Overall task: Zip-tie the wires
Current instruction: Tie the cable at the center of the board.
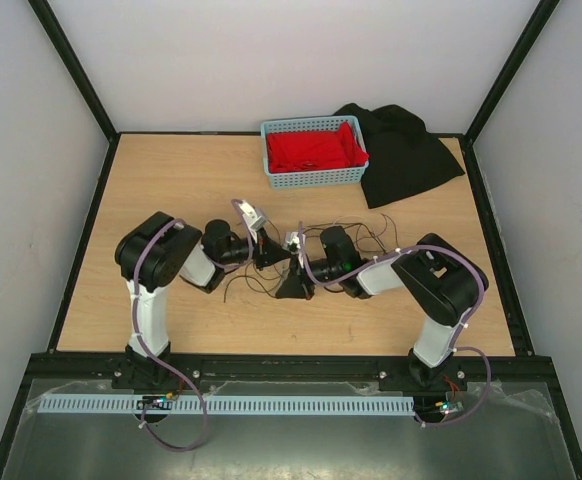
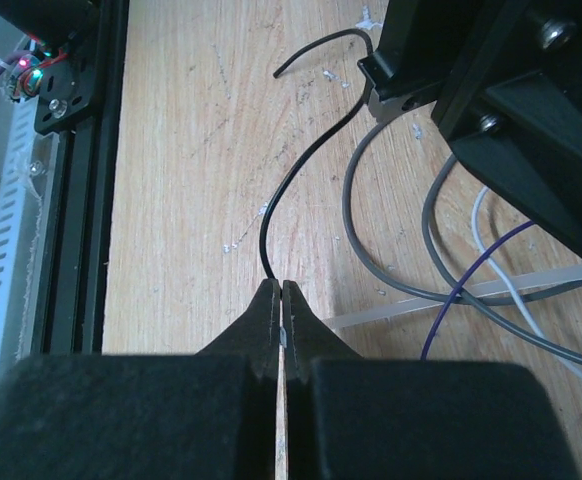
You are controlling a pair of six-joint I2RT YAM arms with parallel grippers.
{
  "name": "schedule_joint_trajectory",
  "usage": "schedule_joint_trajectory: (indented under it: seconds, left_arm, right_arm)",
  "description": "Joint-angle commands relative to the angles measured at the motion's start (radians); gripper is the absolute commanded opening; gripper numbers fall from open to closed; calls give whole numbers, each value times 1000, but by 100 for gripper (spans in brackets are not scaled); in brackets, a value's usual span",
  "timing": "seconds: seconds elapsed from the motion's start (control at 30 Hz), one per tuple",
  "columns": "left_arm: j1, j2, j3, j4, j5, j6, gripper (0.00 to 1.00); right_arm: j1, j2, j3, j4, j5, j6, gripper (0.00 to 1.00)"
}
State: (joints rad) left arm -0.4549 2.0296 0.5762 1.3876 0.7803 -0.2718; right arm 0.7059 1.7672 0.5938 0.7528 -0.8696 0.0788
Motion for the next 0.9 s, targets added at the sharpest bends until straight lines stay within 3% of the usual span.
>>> schedule_joint_trajectory:
  seconds: [0.0, 0.17, 0.5, 0.87]
  left_arm:
    - [0, 2, -11, 93, 13, 24, 0]
    - [-5, -38, -24, 93, 26, 54, 0]
    - [-21, -129, -64, 93, 46, 147, 0]
    - [-19, -127, -78, 93, 9, 101, 0]
  right_arm:
    - [-15, -12, 25, -25, -92, 39, 0]
    - [-36, 25, 55, -77, -137, 75, 0]
    - [-65, 31, 137, -380, -145, -30, 0]
    - [-68, -6, 114, -369, -79, -44, 0]
